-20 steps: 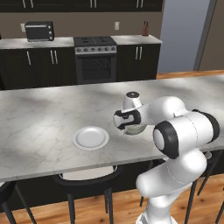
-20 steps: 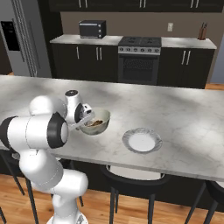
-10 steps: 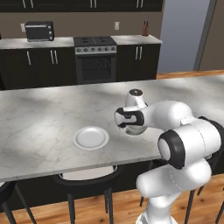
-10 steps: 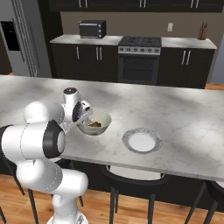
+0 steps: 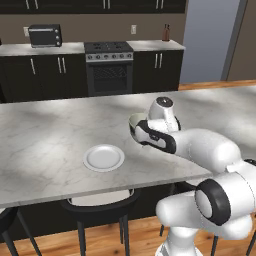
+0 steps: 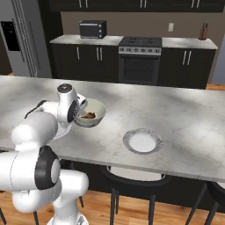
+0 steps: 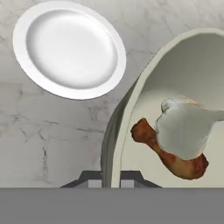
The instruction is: Pick the chicken drumstick and garlic from their plates and place them in the bowl. Then put the bowl in the fridge.
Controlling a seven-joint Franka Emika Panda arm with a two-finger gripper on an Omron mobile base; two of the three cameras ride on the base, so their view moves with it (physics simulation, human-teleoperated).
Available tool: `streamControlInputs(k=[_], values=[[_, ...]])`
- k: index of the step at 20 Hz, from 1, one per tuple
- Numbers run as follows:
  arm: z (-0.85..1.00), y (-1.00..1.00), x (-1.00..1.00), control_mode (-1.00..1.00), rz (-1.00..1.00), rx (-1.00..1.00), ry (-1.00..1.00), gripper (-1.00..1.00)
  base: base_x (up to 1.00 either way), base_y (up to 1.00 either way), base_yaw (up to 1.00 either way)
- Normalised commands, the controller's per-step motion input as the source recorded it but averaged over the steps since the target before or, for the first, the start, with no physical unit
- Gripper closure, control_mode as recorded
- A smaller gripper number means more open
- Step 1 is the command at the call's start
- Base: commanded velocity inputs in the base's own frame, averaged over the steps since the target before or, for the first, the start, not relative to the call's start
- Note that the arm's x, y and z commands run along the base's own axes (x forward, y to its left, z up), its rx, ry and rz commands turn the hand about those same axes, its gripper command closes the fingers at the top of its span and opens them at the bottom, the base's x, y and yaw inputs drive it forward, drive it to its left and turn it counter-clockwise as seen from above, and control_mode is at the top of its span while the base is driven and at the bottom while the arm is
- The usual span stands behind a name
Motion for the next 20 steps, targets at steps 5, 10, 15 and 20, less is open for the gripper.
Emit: streamControlInputs(k=[5,10,15,20], values=[[0.53,0.02,-0.4,-1.0,0.13,-0.17,0.0,1.0,0.0,0.0,0.0],[0.41,0.0,-0.49,-1.0,0.1,-0.21,0.0,1.0,0.0,0.0,0.0],[0.17,-0.1,-0.53,-1.0,0.17,-0.09,0.0,1.0,0.0,0.0,0.0],[0.05,-0.13,-0.48,-1.0,0.29,0.0,0.0,1.0,0.0,0.0,0.0]])
